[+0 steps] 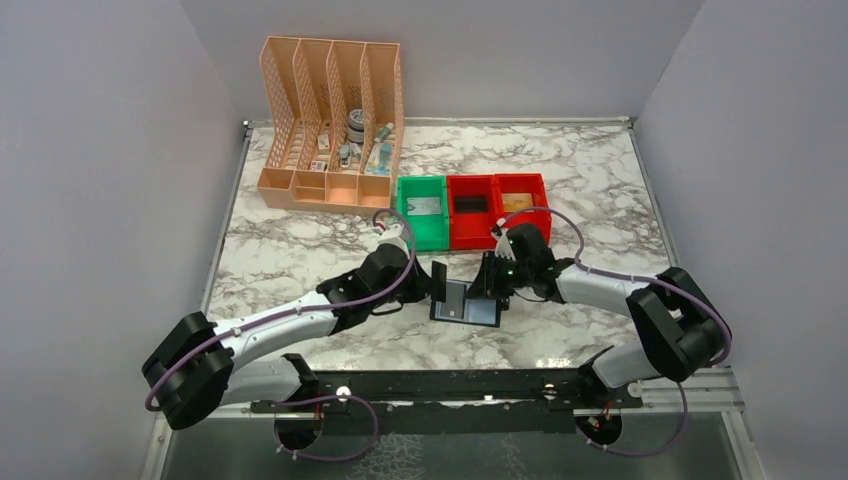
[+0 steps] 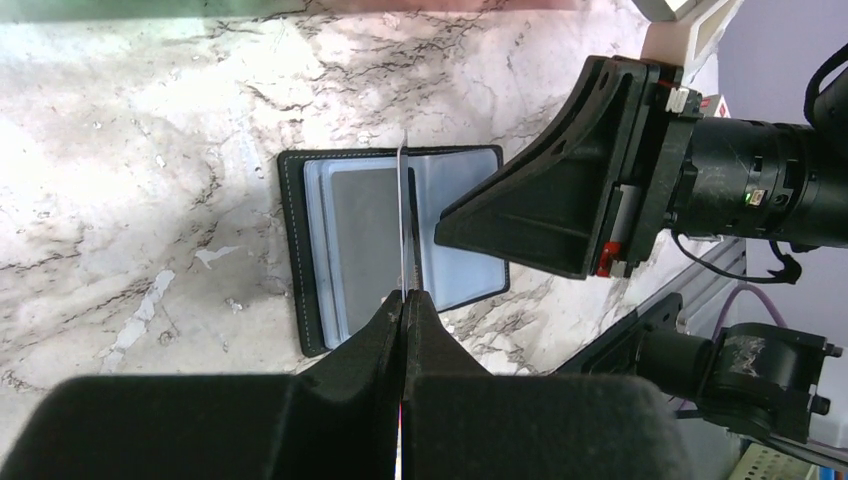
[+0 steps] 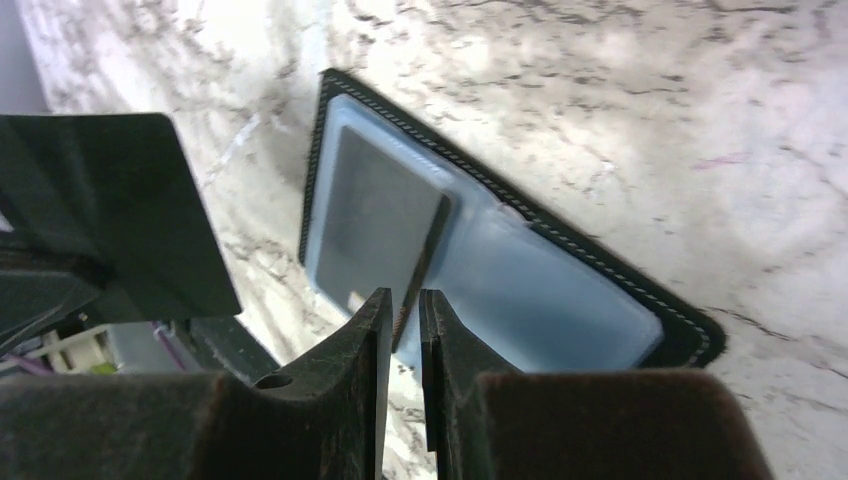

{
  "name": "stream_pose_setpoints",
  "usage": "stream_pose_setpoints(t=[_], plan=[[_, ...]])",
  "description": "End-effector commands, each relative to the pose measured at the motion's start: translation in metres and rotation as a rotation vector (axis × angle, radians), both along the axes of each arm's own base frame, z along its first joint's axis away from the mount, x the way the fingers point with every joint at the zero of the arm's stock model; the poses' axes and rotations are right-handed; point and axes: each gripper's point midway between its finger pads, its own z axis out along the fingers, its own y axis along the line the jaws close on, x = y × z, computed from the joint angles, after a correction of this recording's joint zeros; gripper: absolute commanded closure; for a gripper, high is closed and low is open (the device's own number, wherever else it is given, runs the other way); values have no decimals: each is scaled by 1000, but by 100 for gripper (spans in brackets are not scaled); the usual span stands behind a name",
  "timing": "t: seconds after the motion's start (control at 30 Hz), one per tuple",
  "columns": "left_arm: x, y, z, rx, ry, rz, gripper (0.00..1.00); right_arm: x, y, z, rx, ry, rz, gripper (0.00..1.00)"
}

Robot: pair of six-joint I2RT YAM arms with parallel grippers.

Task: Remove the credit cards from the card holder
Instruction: Remove the credit card from the card holder.

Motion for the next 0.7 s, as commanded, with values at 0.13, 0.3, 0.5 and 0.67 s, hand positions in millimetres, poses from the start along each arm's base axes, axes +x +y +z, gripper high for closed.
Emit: stream_pose_setpoints(t=[0.13, 0.3, 0.5, 0.67], plan=[[5, 2, 1, -16, -30, -4, 100, 15, -28, -17, -163, -33, -126, 82], [8, 0, 0, -65, -7, -43, 100, 22, -26, 12, -127, -119, -127, 79], [12, 1, 16, -205, -35, -67, 100, 33, -26, 59, -45, -264, -175, 48], [11, 8, 29, -267, -61, -83, 100, 38, -27, 90, 71, -316, -184, 36]])
